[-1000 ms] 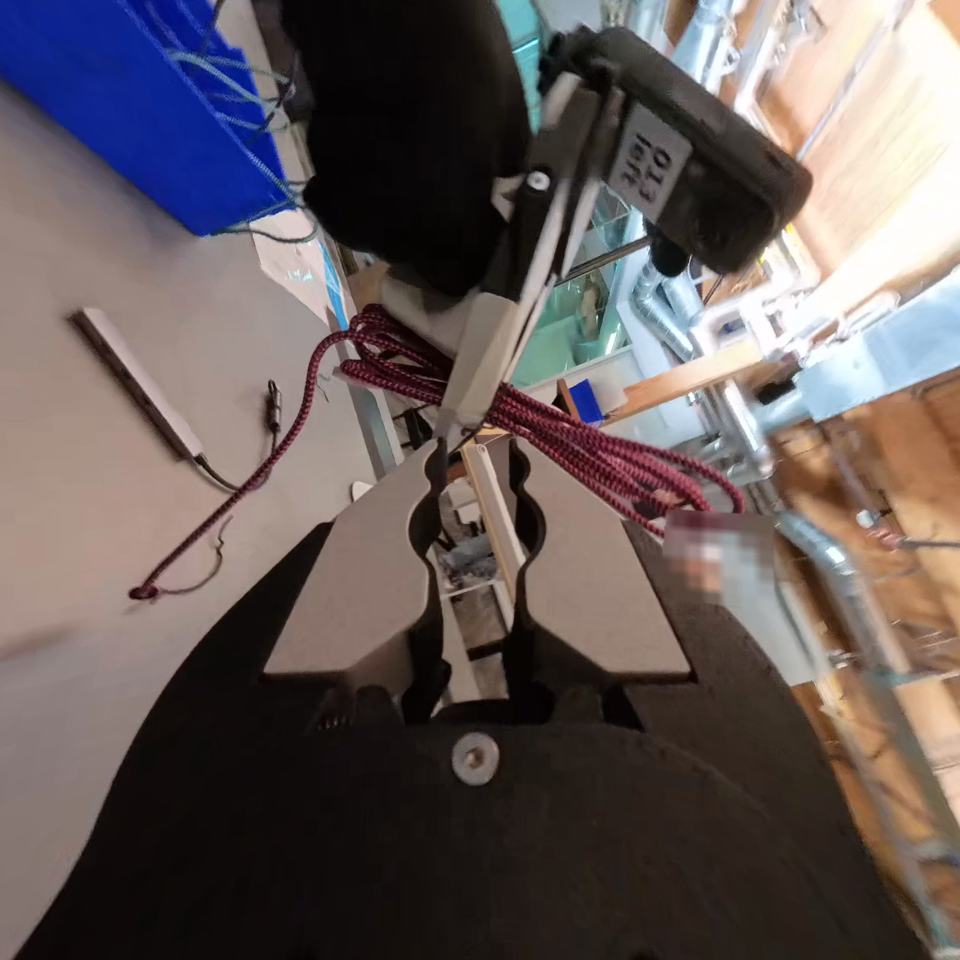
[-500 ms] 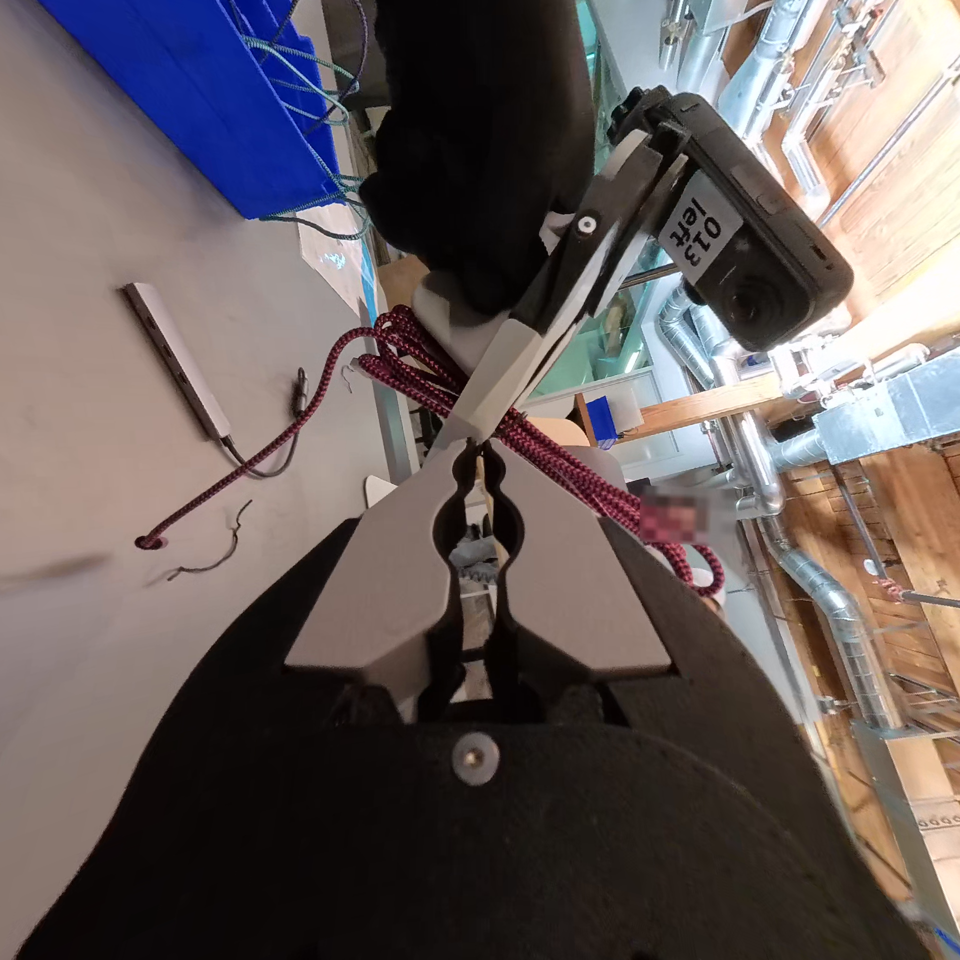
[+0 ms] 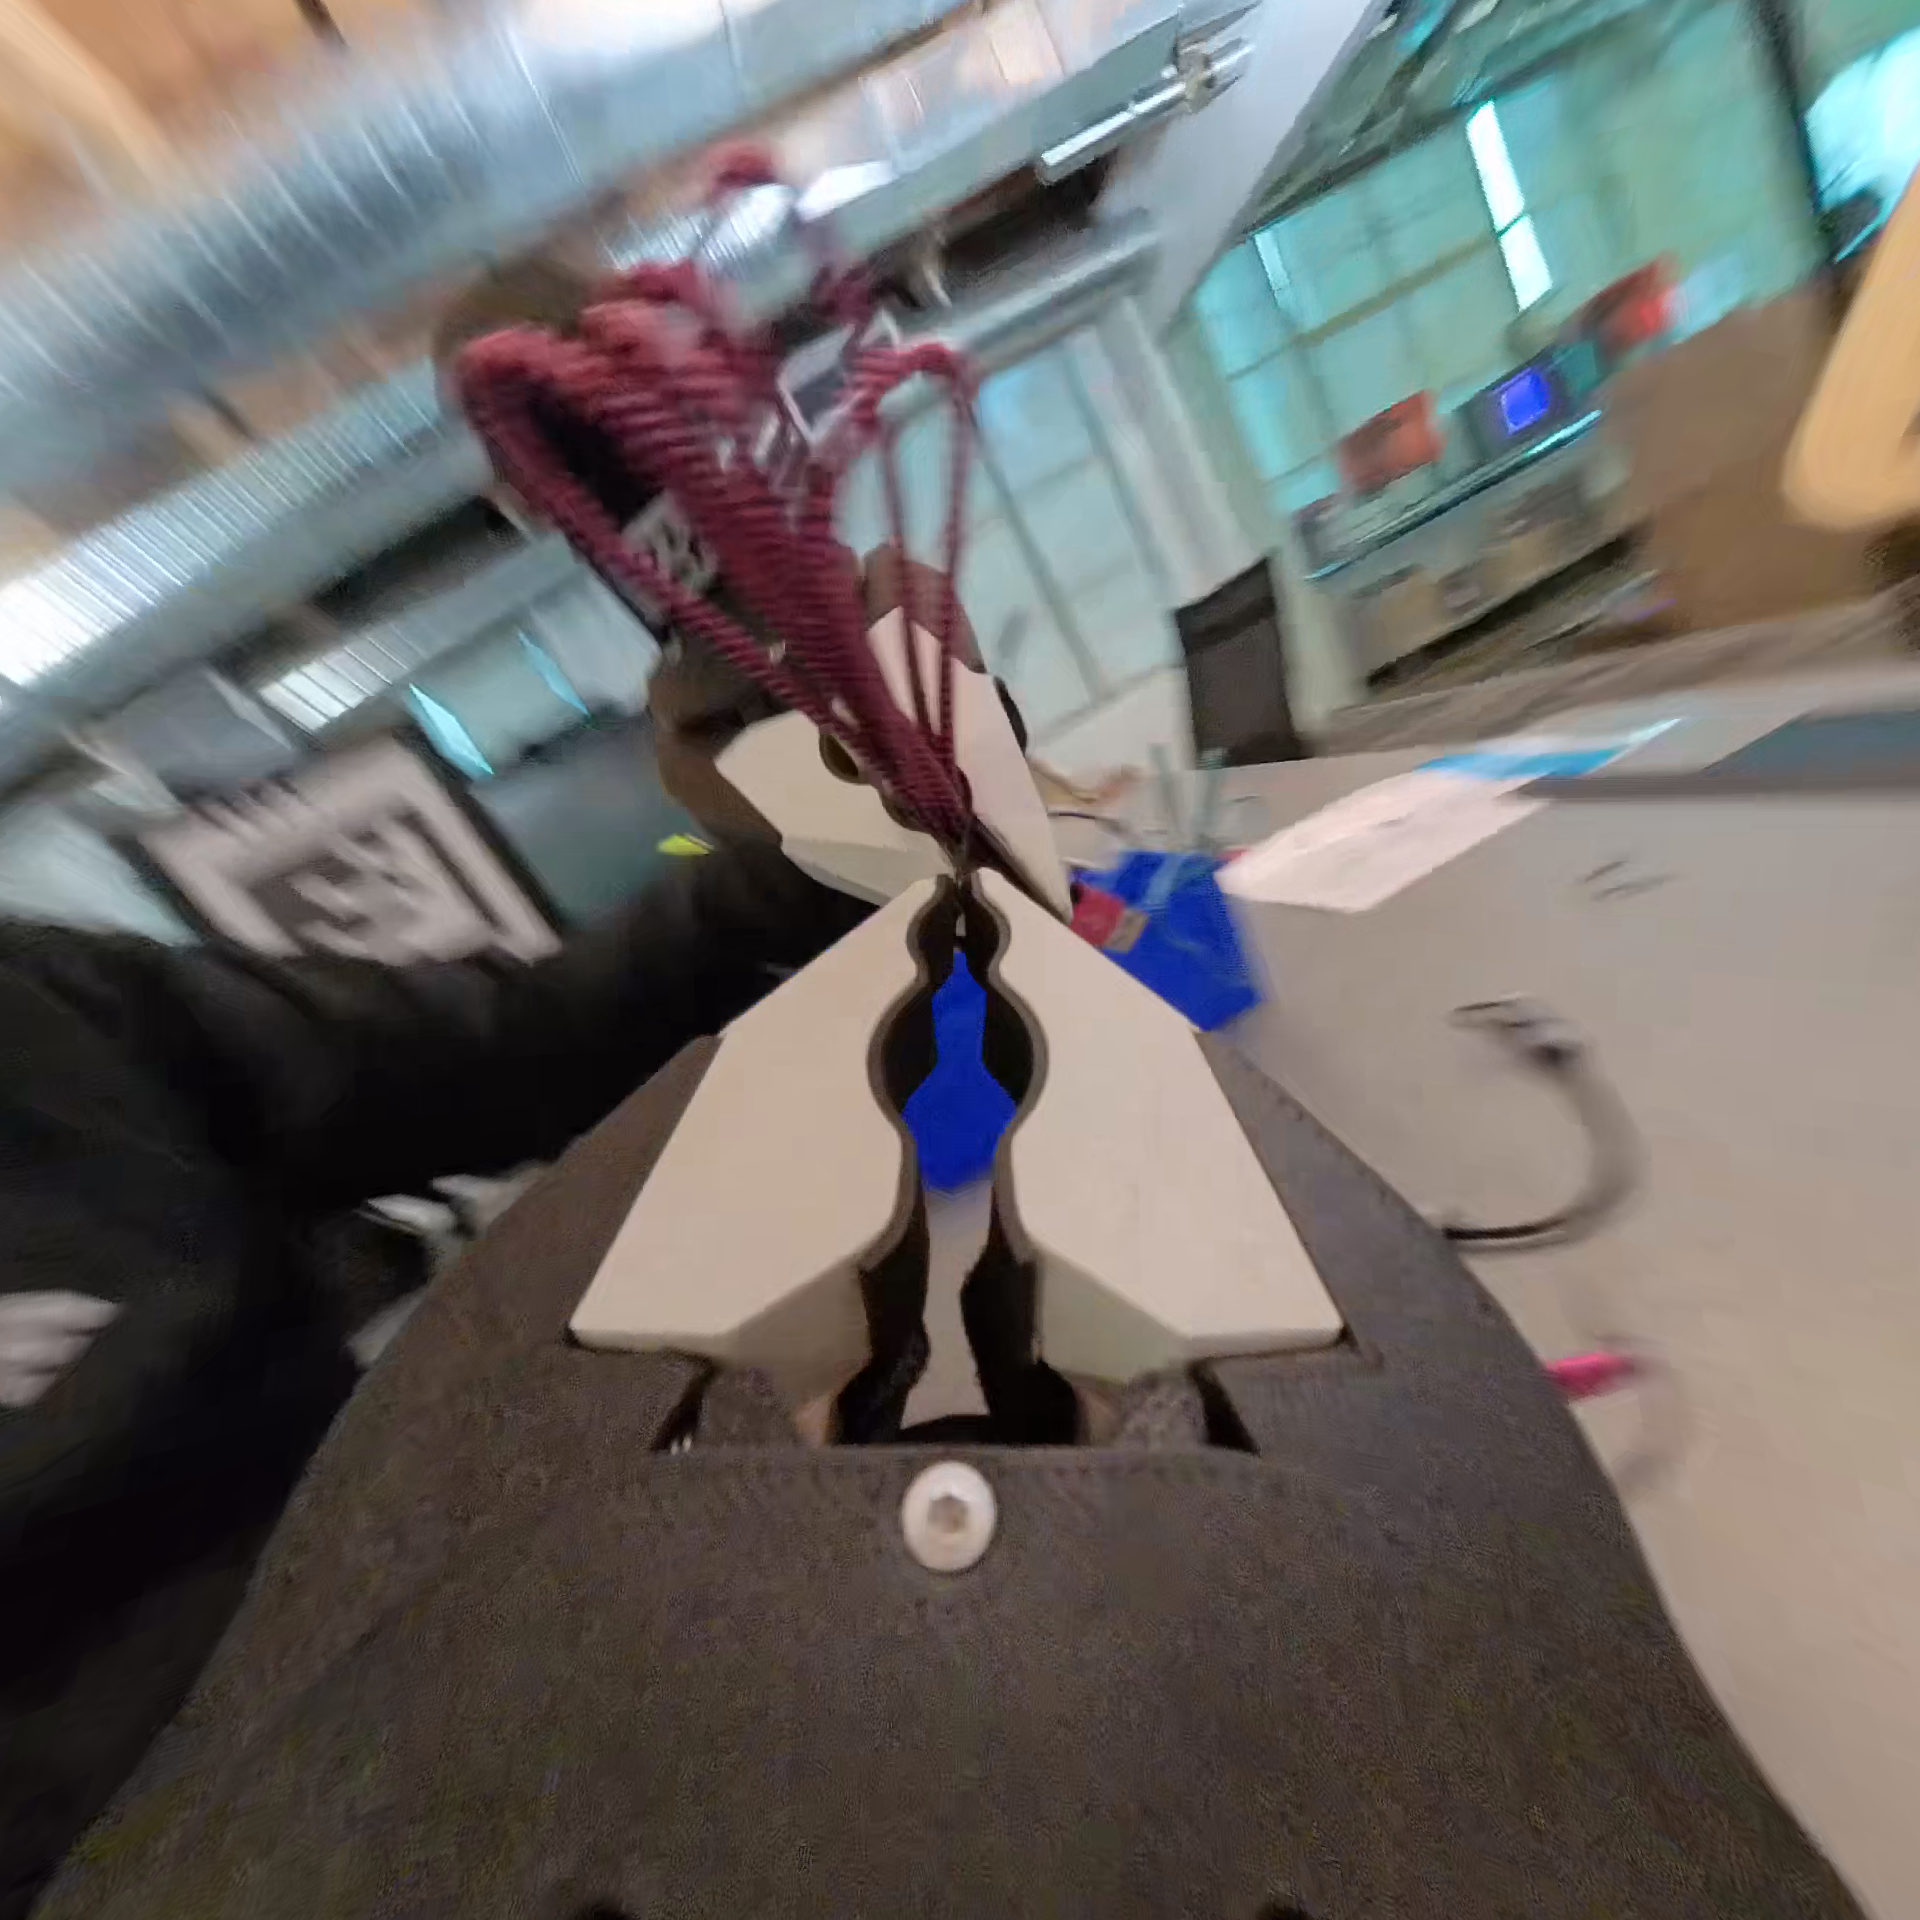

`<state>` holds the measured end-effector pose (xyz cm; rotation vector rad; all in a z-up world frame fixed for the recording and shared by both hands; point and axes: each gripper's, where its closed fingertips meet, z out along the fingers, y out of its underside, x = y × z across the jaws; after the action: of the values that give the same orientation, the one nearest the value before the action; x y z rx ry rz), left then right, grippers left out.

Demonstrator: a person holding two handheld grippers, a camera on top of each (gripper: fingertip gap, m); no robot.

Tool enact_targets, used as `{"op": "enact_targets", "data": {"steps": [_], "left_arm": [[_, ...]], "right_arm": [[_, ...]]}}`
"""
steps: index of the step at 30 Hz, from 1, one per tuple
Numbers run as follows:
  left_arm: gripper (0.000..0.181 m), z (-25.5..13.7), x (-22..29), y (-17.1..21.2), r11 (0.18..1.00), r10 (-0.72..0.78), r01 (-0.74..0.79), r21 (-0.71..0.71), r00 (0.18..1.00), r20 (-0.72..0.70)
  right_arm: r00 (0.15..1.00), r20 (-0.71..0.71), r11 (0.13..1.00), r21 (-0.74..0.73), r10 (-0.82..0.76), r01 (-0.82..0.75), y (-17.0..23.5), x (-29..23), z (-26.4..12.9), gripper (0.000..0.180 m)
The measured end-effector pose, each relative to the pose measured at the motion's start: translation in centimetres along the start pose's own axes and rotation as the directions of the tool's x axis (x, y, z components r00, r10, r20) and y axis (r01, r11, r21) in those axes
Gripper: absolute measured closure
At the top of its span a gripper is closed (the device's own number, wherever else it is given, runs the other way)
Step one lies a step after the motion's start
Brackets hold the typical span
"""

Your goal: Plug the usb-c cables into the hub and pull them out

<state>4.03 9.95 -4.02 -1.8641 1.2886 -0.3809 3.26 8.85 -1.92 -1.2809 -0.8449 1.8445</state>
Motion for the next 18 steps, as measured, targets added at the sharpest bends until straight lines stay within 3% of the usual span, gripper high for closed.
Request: {"op": "enact_targets", "data": {"steps": [3, 9, 12, 16, 18], "left_arm": [[0.180, 0.3, -0.5, -0.1, 0.995, 0.104, -0.104, -0.003, 0.990, 0.098], [0.180, 0.2, -0.5, 0.1, 0.951, 0.303, -0.308, -0.020, 0.920, 0.246], [0.180, 0.2, -0.4, 0.4, 0.967, 0.248, -0.255, 0.008, 0.945, 0.214], [0.180, 0.2, -0.6, 0.5, 0.986, 0.158, -0.165, 0.031, 0.971, 0.178], [0.180, 0.1, -0.5, 0.6, 0.993, 0.102, -0.108, 0.041, 0.987, 0.127]], "right_arm": [[0.905, 0.184, 0.909, 0.096, 0.384, -0.405, -0.2, 0.6, -0.2, 0.180], [0.702, 0.369, 0.703, 0.159, 0.608, -0.693, 0.3, 0.2, -0.3, 0.180], [0.708, 0.368, 0.706, 0.169, 0.603, -0.688, 0.9, 0.1, -0.2, 0.176], [0.828, 0.312, 0.831, 0.166, 0.466, -0.530, 0.9, -0.7, -0.2, 0.157], [0.926, 0.185, 0.921, 0.154, 0.330, -0.359, 1.2, -0.4, -0.2, 0.142]]}}
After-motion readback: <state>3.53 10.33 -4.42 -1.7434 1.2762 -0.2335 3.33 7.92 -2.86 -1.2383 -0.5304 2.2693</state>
